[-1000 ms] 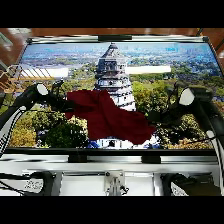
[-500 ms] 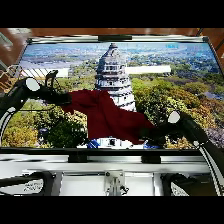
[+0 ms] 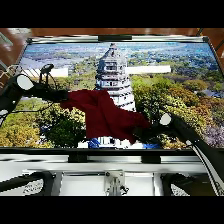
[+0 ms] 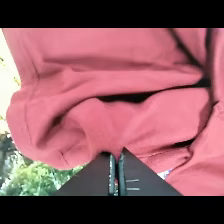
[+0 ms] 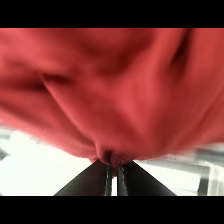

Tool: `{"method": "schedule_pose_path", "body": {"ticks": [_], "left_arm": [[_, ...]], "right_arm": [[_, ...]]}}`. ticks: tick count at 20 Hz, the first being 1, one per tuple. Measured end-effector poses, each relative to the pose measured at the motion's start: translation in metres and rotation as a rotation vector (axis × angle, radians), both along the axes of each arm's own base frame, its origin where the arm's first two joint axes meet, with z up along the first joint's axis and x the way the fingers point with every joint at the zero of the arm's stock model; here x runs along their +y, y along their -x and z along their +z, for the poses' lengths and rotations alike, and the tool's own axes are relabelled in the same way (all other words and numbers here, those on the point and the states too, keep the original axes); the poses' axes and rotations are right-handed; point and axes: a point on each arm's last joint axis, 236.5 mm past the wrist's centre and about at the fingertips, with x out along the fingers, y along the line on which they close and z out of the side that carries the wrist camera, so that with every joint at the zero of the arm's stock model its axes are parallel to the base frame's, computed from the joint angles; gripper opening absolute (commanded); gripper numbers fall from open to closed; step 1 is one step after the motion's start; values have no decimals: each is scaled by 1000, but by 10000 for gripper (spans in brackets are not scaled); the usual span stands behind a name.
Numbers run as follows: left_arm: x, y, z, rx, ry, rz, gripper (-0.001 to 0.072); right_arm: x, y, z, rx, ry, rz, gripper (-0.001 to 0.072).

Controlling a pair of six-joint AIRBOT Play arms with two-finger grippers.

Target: Fold the shirts.

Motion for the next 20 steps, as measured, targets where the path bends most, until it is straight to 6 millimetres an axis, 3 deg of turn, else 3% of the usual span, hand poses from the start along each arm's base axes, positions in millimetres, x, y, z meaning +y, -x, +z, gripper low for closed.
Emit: {"method": "schedule_pose_path", "body": {"ticks": [2,5,7,9,11,13,15,16,18,20], "left_arm": [[-1,-6,29,-64,5,-5,37],[-2,-18,105,-242,14,-17,37],[-3,-19,176,-405,21,-25,37],[-2,-7,258,-591,29,-31,37],[2,19,331,-765,21,-37,37],[13,51,385,-908,-17,-26,37],[29,80,416,-991,-78,-2,37],[38,95,425,-1014,-111,19,37],[53,118,431,-1017,-164,54,37],[63,133,425,-979,-200,71,37]], "right_arm": [[-1,-17,34,-87,-29,15,53],[-14,-54,116,-328,-50,25,52],[-32,-81,190,-567,-34,4,53],[-53,-100,280,-844,-10,-49,52],[-74,-102,370,-1113,25,-111,53],[-90,-90,439,-1309,68,-155,53],[-102,-73,489,-1442,99,-194,53],[-106,-67,503,-1480,109,-203,53],[-110,-58,520,-1523,120,-217,53],[-113,-53,524,-1529,139,-218,52]]}}
